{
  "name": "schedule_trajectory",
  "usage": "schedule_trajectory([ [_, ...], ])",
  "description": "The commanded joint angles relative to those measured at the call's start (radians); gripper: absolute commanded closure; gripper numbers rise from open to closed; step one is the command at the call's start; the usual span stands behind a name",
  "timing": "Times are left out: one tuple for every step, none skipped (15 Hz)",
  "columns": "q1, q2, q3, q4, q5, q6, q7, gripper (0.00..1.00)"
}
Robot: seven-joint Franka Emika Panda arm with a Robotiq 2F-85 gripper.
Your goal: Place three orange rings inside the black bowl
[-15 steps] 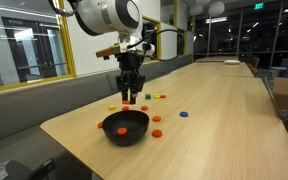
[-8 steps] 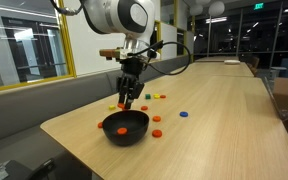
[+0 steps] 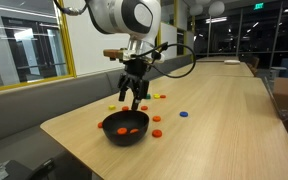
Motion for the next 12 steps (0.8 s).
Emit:
schedule_trajectory([
  [-0.01,-0.003,0.014,0.01,0.017,0.017,-0.011,0.0],
  [-0.008,0.001,0.015,0.016,0.015,0.026,-0.01,0.0],
  [-0.007,0.005,0.016,0.021,0.014,0.035,-0.011,0.0],
  [-0.006,0.015,0.017,0.027,0.008,0.052,-0.011,0.0],
  [-0.005,0.021,0.019,0.031,0.008,0.073,-0.011,0.0],
  [-0.004,0.03,0.021,0.035,0.007,0.101,-0.006,0.0],
  [-0.003,0.04,0.023,0.037,0.006,0.139,0.001,0.0],
  [-0.001,0.049,0.026,0.036,0.005,0.176,0.004,0.0],
  [0.001,0.062,0.028,0.034,0.003,0.217,0.006,0.0],
  [0.002,0.075,0.03,0.032,0.001,0.257,0.01,0.0],
  [0.005,0.092,0.031,0.031,-0.001,0.297,0.015,0.0],
  [0.006,0.108,0.033,0.034,-0.002,0.325,0.015,0.0],
])
